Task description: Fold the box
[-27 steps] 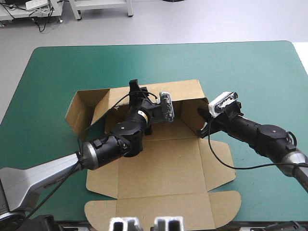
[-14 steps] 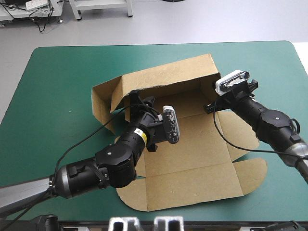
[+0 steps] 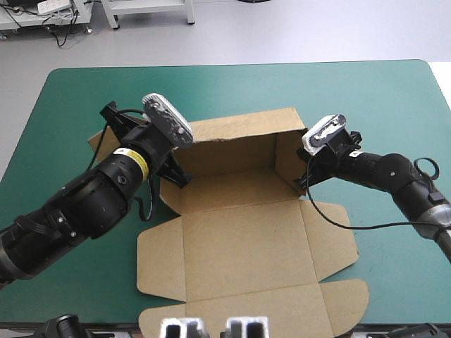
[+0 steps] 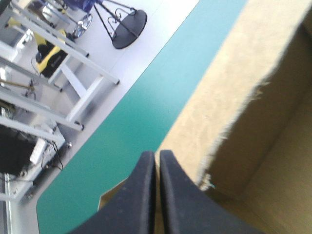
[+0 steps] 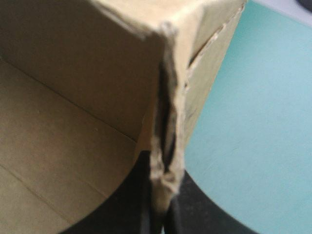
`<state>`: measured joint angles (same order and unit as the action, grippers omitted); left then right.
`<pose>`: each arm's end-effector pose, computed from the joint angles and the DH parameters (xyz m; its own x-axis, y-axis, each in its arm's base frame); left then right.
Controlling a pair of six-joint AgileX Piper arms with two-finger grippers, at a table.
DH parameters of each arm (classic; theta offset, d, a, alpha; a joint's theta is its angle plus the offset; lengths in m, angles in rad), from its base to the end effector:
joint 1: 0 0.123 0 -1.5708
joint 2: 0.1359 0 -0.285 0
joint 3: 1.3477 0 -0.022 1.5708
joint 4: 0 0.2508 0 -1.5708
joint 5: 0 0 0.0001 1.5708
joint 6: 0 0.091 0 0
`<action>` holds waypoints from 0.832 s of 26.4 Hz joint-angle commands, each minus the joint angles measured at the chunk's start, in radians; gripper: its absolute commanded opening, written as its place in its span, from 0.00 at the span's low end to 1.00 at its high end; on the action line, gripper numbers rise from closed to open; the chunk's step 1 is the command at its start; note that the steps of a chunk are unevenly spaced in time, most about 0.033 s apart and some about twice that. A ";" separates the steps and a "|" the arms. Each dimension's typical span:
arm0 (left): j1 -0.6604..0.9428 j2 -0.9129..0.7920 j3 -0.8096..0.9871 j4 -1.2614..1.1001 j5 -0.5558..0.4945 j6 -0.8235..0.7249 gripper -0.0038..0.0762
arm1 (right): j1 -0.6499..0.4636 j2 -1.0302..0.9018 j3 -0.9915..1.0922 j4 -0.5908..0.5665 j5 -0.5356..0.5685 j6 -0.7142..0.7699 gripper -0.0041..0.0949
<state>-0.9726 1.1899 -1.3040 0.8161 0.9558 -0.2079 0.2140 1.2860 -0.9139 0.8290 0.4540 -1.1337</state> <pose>0.1764 -0.1627 0.4317 -0.1575 0.7103 -0.6861 0.4615 0.6671 0.5848 0.2629 0.0873 0.3066 -0.3577 -0.4171 -0.8355 -0.6262 0.7709 -0.1167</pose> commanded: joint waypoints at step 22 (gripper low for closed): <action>0.468 -0.035 -0.133 -0.227 0.103 0.095 0.06 | -0.001 0.342 -0.597 -0.644 0.799 0.619 0.02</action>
<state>-0.5068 1.1799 -1.4035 0.5714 1.1019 -0.1077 0.2111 1.5544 -1.4394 0.1723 1.2128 -0.4916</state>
